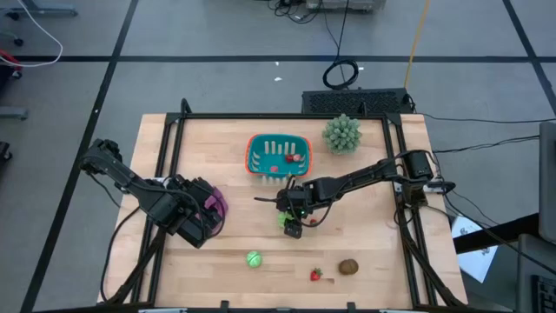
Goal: Pick and placing Produce into tupperware
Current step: Put the green star fruit into the blue basket
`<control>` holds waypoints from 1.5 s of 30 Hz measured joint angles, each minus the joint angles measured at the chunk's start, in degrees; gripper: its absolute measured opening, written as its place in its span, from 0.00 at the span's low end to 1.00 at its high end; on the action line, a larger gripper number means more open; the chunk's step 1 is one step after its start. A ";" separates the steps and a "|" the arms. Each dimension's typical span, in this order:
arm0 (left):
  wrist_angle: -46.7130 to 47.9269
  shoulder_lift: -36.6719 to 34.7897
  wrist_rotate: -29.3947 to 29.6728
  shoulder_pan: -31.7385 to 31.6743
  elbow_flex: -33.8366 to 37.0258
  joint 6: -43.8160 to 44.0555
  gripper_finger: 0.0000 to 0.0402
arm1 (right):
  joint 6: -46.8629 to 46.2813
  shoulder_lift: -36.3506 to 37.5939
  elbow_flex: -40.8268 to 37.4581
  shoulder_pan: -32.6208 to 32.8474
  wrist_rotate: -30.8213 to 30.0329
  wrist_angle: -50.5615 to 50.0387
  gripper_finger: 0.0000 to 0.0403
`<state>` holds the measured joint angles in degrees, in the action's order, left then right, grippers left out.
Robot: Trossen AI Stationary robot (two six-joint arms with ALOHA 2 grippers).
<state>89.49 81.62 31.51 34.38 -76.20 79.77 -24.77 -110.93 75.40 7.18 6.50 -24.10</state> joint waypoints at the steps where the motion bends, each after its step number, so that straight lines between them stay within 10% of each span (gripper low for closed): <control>1: 0.00 -0.01 0.00 0.00 0.00 0.00 0.77 | 0.00 0.00 0.00 0.00 -0.02 0.01 0.60; 22: 0.02 0.00 -0.02 0.01 0.00 -0.07 0.77 | -0.56 0.02 0.02 0.02 -0.42 0.37 0.35; 45: 0.00 0.00 -0.04 0.00 0.00 -0.02 0.77 | -0.04 3.55 -0.15 0.04 -0.55 1.24 0.35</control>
<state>89.49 81.62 31.46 34.38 -76.20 79.75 -24.82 -107.38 75.25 7.22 5.95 -22.86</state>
